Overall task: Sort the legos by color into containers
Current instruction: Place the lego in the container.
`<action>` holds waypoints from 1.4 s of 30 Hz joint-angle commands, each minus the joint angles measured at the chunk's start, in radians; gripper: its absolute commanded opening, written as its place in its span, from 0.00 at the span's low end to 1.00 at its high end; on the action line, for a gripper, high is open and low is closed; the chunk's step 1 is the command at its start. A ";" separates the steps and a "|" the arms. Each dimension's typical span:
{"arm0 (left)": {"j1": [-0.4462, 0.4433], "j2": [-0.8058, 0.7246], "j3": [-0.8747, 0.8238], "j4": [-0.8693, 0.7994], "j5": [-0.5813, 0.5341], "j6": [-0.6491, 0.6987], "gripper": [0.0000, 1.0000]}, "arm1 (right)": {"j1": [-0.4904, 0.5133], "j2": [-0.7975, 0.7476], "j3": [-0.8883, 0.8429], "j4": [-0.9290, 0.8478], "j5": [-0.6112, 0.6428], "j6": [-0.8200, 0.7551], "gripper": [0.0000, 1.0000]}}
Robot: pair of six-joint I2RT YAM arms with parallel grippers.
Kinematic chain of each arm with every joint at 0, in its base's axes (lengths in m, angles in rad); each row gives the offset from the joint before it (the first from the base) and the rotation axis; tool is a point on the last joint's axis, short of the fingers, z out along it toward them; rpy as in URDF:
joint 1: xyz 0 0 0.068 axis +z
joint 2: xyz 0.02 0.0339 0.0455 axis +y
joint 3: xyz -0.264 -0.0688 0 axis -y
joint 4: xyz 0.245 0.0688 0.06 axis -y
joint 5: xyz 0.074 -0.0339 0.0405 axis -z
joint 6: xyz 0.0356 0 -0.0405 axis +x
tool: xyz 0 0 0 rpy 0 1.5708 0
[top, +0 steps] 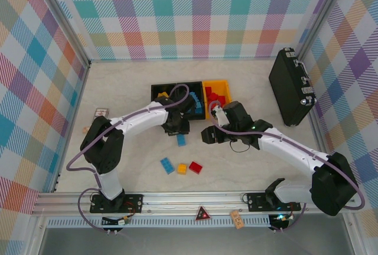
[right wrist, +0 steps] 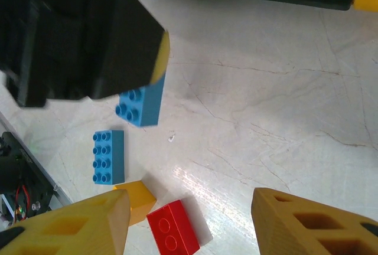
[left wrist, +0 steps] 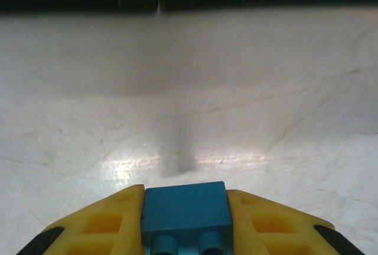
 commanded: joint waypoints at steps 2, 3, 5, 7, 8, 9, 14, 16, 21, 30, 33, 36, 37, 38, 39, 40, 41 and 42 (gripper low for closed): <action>0.035 0.034 0.134 -0.061 -0.032 0.079 0.28 | -0.009 -0.010 0.006 0.007 0.023 0.017 0.57; 0.039 0.050 0.172 -0.063 -0.034 0.087 0.28 | -0.009 -0.010 0.007 0.007 0.027 0.018 0.57; 0.051 0.078 0.233 -0.063 -0.038 0.098 0.28 | -0.011 -0.013 0.007 0.008 0.034 0.021 0.57; 0.059 0.122 0.301 -0.057 -0.050 0.106 0.28 | -0.010 -0.011 0.005 0.013 0.039 0.025 0.57; 0.063 0.141 0.332 -0.059 -0.057 0.110 0.28 | -0.011 -0.010 0.005 0.011 0.041 0.029 0.57; 0.067 0.166 0.369 -0.065 -0.064 0.114 0.28 | -0.011 -0.008 0.005 0.011 0.041 0.030 0.57; 0.086 0.285 0.529 -0.084 -0.095 0.138 0.28 | -0.012 -0.014 -0.006 0.013 0.048 0.040 0.57; 0.095 0.342 0.612 -0.115 -0.118 0.153 0.28 | -0.013 -0.020 -0.011 0.008 0.052 0.039 0.57; 0.108 0.443 0.775 -0.161 -0.199 0.196 0.28 | -0.015 -0.042 -0.026 0.007 0.059 0.045 0.57; 0.126 0.614 1.010 -0.199 -0.307 0.254 0.29 | -0.020 -0.053 -0.023 -0.002 0.063 0.044 0.57; 0.129 0.648 1.039 -0.184 -0.339 0.271 0.29 | -0.020 -0.055 -0.021 -0.003 0.064 0.046 0.57; 0.133 0.673 1.060 -0.177 -0.364 0.292 0.30 | -0.022 -0.053 -0.020 -0.007 0.067 0.045 0.57; 0.136 0.682 1.068 -0.178 -0.364 0.297 0.30 | -0.023 -0.052 -0.018 -0.008 0.066 0.046 0.57; 0.138 0.687 1.072 -0.174 -0.366 0.297 0.30 | -0.023 -0.052 -0.018 -0.009 0.066 0.046 0.57; 0.139 0.690 1.073 -0.168 -0.370 0.301 0.31 | -0.023 -0.051 -0.016 -0.008 0.065 0.046 0.57; 0.140 0.693 1.072 -0.161 -0.370 0.305 0.31 | -0.023 -0.052 -0.016 -0.009 0.066 0.044 0.57; 0.140 0.695 1.074 -0.156 -0.371 0.309 0.31 | -0.024 -0.049 -0.014 -0.011 0.066 0.043 0.57; 0.141 0.698 1.074 -0.152 -0.375 0.313 0.32 | -0.023 -0.048 -0.010 -0.013 0.066 0.044 0.57</action>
